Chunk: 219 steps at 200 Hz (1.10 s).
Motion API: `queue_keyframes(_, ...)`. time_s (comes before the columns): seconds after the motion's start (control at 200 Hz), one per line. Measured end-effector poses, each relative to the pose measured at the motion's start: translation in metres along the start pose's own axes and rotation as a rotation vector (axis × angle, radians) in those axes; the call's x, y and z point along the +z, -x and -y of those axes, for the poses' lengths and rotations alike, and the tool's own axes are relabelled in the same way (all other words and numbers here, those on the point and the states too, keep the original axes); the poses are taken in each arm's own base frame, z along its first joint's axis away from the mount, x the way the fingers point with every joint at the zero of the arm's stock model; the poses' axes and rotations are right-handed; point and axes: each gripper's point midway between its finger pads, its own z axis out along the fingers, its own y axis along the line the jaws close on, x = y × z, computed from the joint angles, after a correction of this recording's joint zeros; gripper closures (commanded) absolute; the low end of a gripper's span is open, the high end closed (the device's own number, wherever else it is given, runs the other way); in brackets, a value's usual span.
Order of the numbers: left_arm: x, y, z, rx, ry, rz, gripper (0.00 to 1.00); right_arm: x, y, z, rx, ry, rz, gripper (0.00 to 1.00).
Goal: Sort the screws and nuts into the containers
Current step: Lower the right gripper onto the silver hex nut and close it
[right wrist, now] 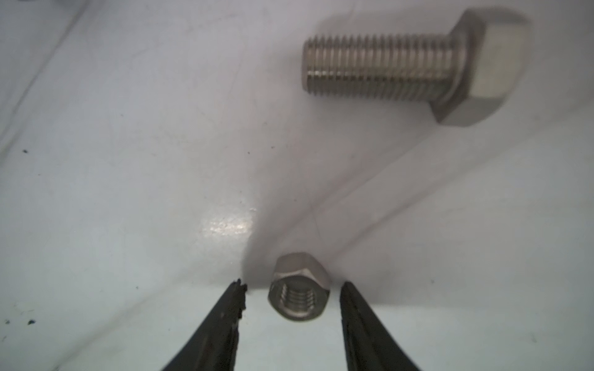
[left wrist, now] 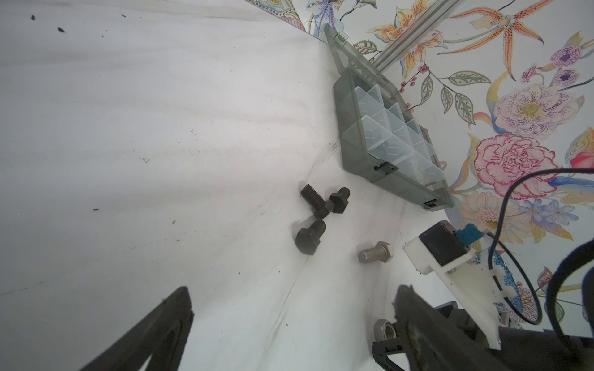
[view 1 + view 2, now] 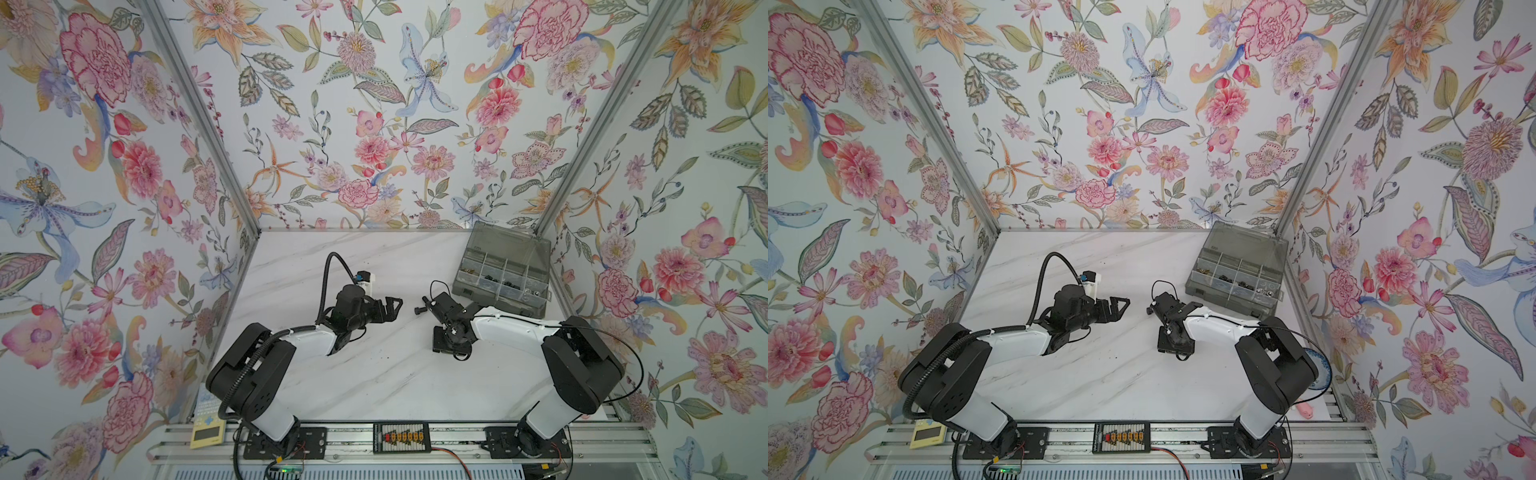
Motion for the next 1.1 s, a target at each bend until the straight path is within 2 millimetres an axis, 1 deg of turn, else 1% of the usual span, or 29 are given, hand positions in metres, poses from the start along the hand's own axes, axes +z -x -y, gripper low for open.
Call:
queue_keyframes(0.43, 0.0, 0.0001, 0.0001, 0.0, 0.0, 0.0, 0.01, 0.0027, 0.0081, 0.0, 0.009, -0.032, 0.024, 0.54)
queue_keyframes(0.59, 0.0, 0.0002, 0.0002, 0.0, -0.001, 0.0, 0.0, 0.003, 0.0089, 0.0011, 0.009, -0.039, 0.028, 0.6)
queue_keyframes(0.956, 0.0, 0.0002, 0.0002, 0.0, -0.001, 0.0, 0.01, 0.0033, 0.0095, 0.0019, 0.006, -0.048, 0.035, 0.66)
queue_keyframes(1.021, 0.0, 0.0002, 0.0002, 0.0, -0.001, 0.0, 0.0, 0.0035, 0.0095, 0.002, 0.006, -0.048, 0.035, 0.69)
queue_keyframes(1.096, 0.0, 0.0002, 0.0002, 0.0, -0.001, 0.0, 0.01, 0.0036, 0.0097, 0.0019, -0.003, -0.048, 0.035, 0.77)
